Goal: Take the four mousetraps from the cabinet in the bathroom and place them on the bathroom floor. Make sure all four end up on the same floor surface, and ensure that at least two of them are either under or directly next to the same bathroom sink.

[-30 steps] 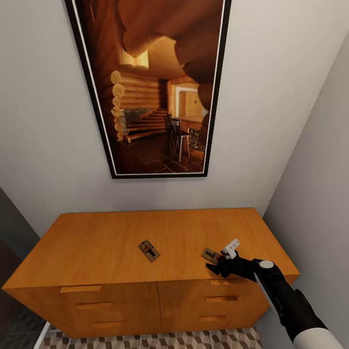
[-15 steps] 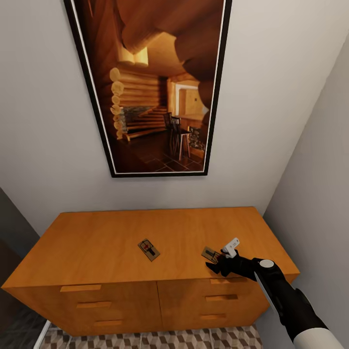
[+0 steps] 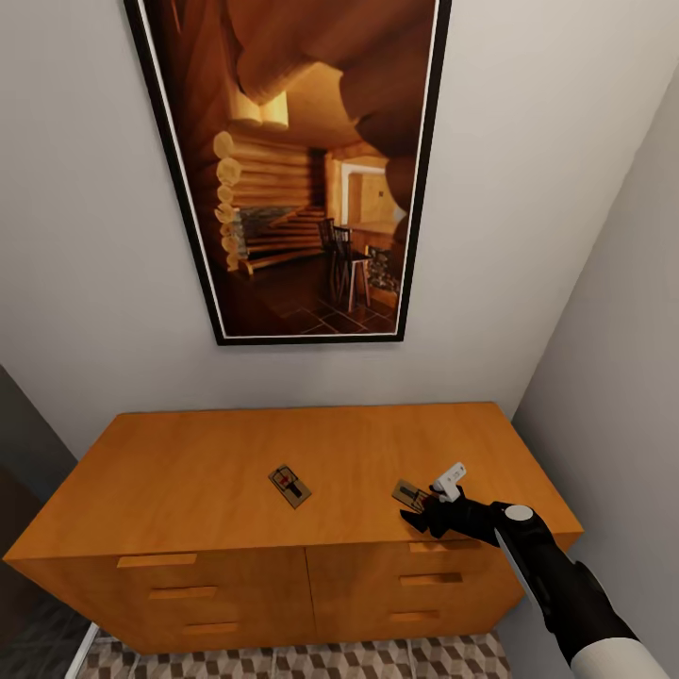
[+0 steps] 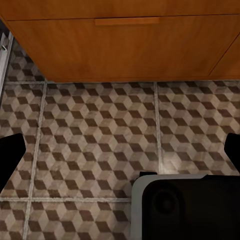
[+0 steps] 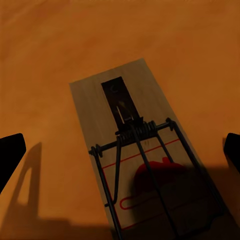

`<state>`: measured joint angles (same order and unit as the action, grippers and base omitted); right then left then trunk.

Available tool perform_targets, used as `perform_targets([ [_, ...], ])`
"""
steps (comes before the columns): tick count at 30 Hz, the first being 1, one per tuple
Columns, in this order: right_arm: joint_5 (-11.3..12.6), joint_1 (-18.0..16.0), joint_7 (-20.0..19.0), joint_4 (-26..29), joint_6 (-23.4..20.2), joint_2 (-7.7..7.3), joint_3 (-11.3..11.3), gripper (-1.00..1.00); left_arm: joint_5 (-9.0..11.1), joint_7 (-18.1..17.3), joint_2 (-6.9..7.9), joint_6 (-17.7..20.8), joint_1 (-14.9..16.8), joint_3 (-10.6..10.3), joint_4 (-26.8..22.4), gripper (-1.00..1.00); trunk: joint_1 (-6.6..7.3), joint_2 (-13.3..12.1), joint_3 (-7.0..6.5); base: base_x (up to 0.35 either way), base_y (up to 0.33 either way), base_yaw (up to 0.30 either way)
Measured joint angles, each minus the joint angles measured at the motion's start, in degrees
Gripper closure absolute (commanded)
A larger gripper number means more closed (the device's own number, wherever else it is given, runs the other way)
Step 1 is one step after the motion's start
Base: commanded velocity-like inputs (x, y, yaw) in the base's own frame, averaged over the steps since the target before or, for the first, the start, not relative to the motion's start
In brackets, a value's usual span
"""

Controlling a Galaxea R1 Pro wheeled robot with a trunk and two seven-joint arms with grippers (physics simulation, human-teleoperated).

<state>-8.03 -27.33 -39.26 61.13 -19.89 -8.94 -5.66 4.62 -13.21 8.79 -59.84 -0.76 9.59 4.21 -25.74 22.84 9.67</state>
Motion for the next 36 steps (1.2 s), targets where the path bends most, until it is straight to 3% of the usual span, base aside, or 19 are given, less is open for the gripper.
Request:
perform_targets([
  [5, 0.1, 0.0, 0.0, 0.0, 0.0, -0.02, 0.0, -1.00, 0.0, 0.0, -0.01, 0.0, 0.0, 0.0, 0.0, -1.00, 0.00, 0.0, 0.00, 0.000, 0.000, 0.000],
  [6, 0.1, 0.0, 0.0, 0.0, 0.0, -0.04, 0.0, 1.00, 0.0, 0.0, -0.01, 0.0, 0.0, 0.0, 0.0, -1.00, 0.00, 0.0, 0.00, 0.000, 0.000, 0.000],
  [36, 0.5, 0.0, -0.1, 0.0, -0.2, 0.03, 0.1, 1.00, 0.0, 0.0, -0.01, 0.0, 0.0, 0.0, 0.0, -1.00, 0.00, 0.0, 0.00, 0.000, 0.000, 0.000],
])
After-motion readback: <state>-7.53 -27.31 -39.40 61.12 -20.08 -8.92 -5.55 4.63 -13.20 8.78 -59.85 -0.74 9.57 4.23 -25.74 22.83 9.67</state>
